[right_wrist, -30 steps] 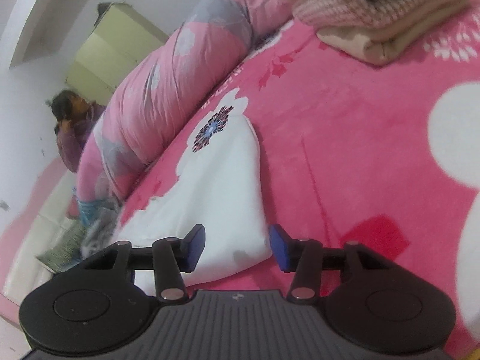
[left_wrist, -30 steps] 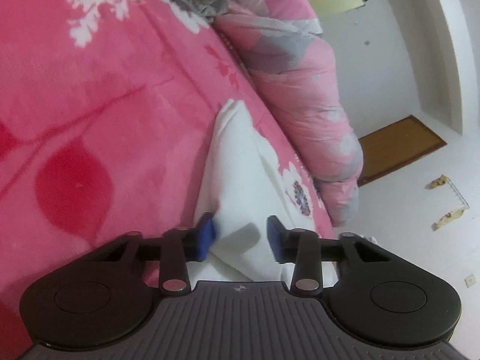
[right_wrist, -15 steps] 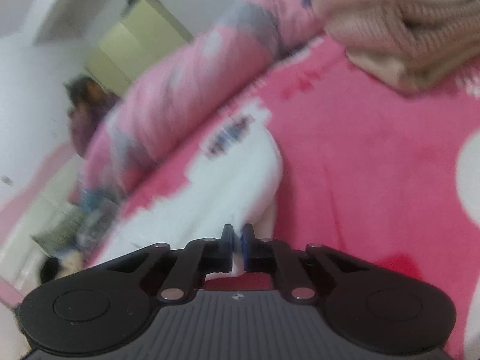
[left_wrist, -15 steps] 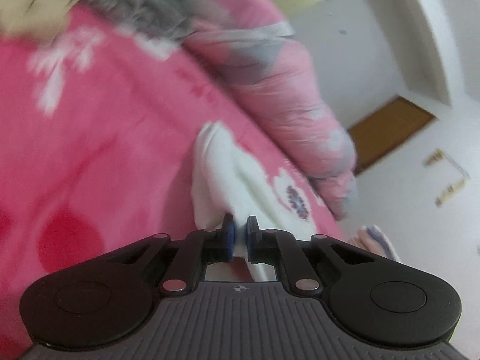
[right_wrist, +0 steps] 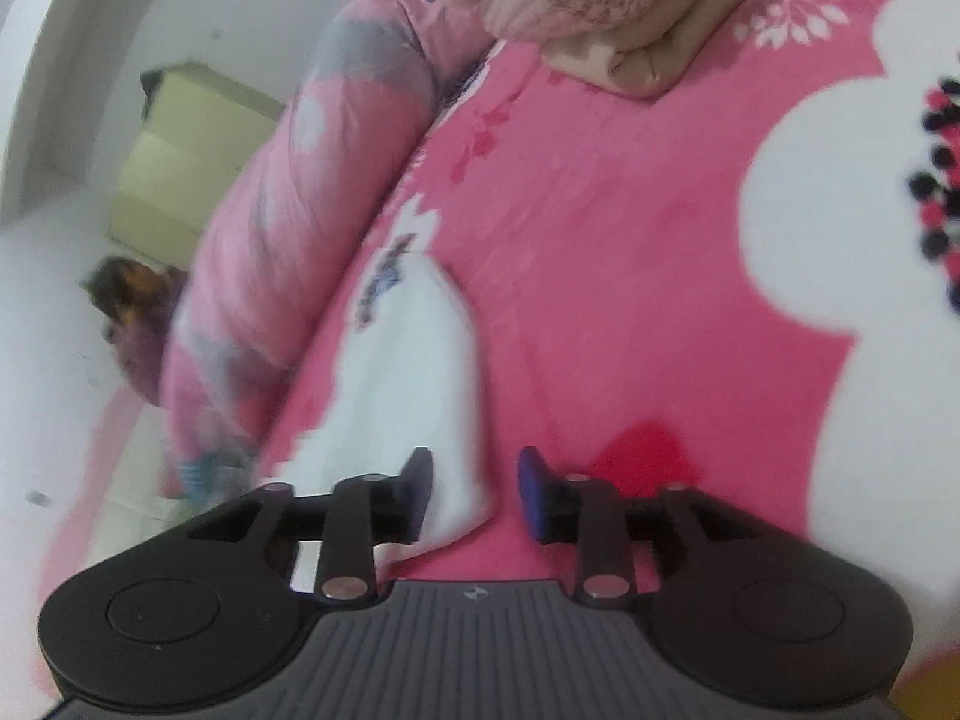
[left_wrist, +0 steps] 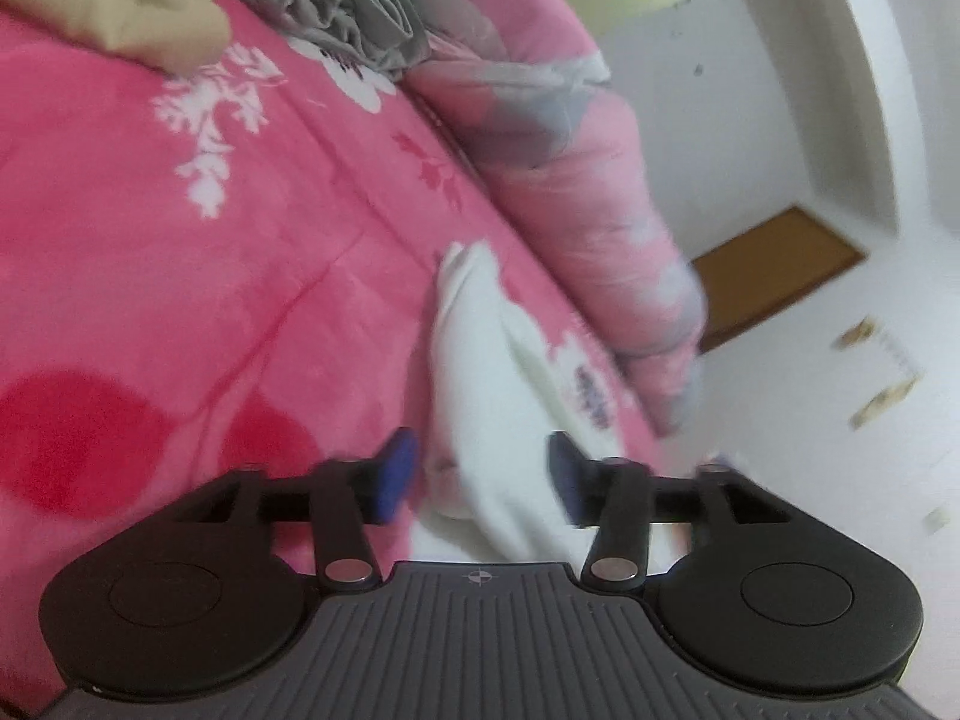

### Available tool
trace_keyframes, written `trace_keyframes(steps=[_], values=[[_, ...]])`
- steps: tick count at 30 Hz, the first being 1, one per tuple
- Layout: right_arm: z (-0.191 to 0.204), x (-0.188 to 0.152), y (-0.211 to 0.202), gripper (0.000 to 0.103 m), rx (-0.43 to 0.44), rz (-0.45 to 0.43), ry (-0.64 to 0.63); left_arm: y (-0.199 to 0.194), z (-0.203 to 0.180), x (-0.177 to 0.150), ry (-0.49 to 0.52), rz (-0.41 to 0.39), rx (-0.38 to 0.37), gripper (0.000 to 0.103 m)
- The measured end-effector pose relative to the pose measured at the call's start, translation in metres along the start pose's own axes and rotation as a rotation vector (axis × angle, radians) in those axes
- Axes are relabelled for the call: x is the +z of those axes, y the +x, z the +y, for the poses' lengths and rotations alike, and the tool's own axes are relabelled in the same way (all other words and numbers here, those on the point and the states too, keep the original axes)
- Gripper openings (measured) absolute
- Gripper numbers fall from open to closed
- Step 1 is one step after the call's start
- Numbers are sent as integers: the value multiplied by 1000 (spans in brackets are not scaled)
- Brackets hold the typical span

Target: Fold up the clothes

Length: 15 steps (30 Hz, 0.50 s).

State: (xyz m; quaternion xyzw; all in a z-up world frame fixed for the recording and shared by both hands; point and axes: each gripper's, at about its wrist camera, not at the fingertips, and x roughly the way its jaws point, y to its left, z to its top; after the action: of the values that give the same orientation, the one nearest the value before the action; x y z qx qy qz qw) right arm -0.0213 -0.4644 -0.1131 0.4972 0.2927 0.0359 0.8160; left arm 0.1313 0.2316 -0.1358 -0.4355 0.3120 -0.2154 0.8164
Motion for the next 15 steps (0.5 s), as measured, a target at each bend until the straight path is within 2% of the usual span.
trace_keyframes(steps=[2, 4, 6, 8, 11, 15], values=[[10, -8, 0, 46, 63, 45, 31, 3, -5, -5, -6, 19, -10, 70], [16, -17, 11, 49, 80, 104, 80, 10, -11, -13, -10, 51, -31, 71], [17, -24, 29, 49, 50, 147, 117, 21, -16, -21, -22, 87, -59, 72], [17, -30, 49, 49, 12, 186, 149, 36, -19, -29, -32, 111, -41, 72], [18, -25, 65, 48, -34, 146, 183, 50, -22, -33, -47, 64, 40, 72], [16, -15, 74, 47, -62, 42, 236, 58, -22, -30, -113, -6, 65, 71]])
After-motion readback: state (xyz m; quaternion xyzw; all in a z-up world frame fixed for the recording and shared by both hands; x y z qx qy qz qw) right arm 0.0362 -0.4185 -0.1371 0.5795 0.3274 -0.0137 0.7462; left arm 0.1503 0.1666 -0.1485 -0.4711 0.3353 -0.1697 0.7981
